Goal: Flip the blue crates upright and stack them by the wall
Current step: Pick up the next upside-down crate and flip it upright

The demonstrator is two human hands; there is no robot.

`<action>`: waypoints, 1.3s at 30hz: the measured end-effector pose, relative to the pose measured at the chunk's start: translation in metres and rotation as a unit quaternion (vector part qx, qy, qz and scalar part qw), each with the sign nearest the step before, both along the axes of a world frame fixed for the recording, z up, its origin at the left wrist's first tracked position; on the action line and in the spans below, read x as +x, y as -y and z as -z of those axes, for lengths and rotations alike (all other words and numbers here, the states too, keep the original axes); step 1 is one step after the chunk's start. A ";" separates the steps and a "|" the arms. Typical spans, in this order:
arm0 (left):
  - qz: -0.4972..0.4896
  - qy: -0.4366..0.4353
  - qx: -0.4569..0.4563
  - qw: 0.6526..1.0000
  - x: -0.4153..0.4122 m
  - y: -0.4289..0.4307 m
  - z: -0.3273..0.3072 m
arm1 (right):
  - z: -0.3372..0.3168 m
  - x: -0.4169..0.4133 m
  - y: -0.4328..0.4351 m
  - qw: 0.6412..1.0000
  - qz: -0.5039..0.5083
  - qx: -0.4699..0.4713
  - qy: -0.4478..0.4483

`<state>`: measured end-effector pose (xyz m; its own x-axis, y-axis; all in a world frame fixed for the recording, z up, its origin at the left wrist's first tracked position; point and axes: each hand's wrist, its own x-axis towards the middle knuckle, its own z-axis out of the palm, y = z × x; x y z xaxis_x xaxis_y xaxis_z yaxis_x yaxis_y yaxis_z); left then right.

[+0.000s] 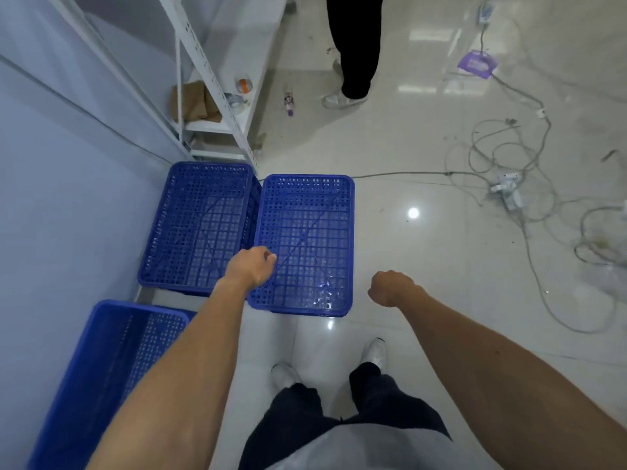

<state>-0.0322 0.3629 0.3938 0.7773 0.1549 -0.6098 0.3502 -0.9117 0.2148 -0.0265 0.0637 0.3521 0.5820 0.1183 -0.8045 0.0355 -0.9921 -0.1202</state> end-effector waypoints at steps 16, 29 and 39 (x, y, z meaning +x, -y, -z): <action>0.055 -0.139 0.008 0.989 0.107 -0.100 0.211 | 0.174 0.077 -0.061 0.992 0.108 -0.031 -0.057; -0.018 -0.161 0.068 0.984 0.123 -0.140 0.404 | 0.363 0.125 -0.063 0.990 0.139 -0.029 -0.024; -0.138 -0.108 0.071 0.982 0.129 -0.136 0.457 | 0.421 0.148 -0.065 0.963 0.262 -0.002 0.059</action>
<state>0.0970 0.4987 -0.0633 0.5485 0.4367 -0.7131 0.6122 -0.7906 -0.0133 0.1212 0.1292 -0.0694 0.6487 -0.2194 -0.7287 -0.4567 -0.8782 -0.1421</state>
